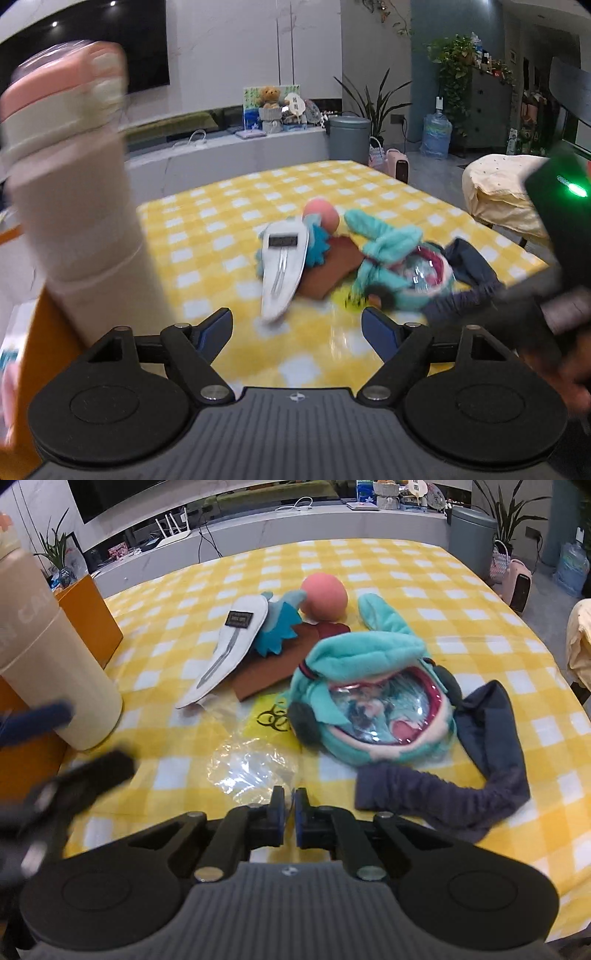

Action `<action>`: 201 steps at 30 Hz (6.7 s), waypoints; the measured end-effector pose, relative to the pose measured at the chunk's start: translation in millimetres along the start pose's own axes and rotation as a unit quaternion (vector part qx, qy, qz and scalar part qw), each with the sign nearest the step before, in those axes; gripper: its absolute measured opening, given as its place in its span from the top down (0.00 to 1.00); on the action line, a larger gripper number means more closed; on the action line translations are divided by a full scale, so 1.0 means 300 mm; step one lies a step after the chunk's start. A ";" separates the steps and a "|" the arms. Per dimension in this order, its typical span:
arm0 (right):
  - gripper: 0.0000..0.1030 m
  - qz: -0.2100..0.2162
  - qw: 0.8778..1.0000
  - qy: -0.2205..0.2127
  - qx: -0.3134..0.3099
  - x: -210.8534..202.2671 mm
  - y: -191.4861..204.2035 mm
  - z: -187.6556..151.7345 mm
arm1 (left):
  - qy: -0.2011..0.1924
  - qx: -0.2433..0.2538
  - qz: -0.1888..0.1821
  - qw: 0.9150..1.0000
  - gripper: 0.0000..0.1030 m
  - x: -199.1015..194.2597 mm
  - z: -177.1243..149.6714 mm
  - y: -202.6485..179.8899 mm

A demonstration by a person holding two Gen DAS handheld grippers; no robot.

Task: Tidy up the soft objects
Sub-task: 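Grasp the white-and-blue plush with the left tool while the right tool grasps the clear plastic bag, then lift the plush and plastic bag with both tools over the orange box, then open both tools to drop the plush and plastic bag into the box, then move both tools back toward the teal backpack and brown felt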

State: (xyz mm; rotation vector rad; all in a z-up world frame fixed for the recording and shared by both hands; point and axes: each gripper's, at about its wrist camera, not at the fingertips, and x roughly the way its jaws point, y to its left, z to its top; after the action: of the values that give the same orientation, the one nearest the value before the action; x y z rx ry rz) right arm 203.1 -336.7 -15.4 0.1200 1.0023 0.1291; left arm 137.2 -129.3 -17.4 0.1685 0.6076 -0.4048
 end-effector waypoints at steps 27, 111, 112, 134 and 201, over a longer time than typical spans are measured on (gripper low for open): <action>0.98 -0.001 1.000 -0.012 0.006 -0.005 -0.074 0.000 | 0.063 -0.049 0.029 0.996 0.76 0.382 0.051 0.052; 1.00 0.082 0.992 -0.034 0.095 -0.122 0.217 0.756 | 0.158 -0.150 -0.067 0.974 0.95 0.022 0.717 0.574; 1.00 0.083 0.992 -0.022 0.098 -0.094 0.246 0.781 | 0.166 -0.166 -0.063 0.970 0.95 0.030 0.708 0.619; 1.00 0.084 0.969 0.061 -0.224 -0.068 1.085 0.620 | 0.144 -0.177 0.052 0.972 0.94 -0.066 0.242 0.996; 0.03 0.076 0.921 0.020 -0.381 0.020 1.332 0.455 | 0.031 -0.232 0.123 0.964 0.11 -0.212 0.159 1.119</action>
State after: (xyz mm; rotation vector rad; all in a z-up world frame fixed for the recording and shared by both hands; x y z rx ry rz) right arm 300.4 52.8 116.2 -0.5224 0.9216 0.6564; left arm 254.5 182.9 70.6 -0.1928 0.7177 -0.0106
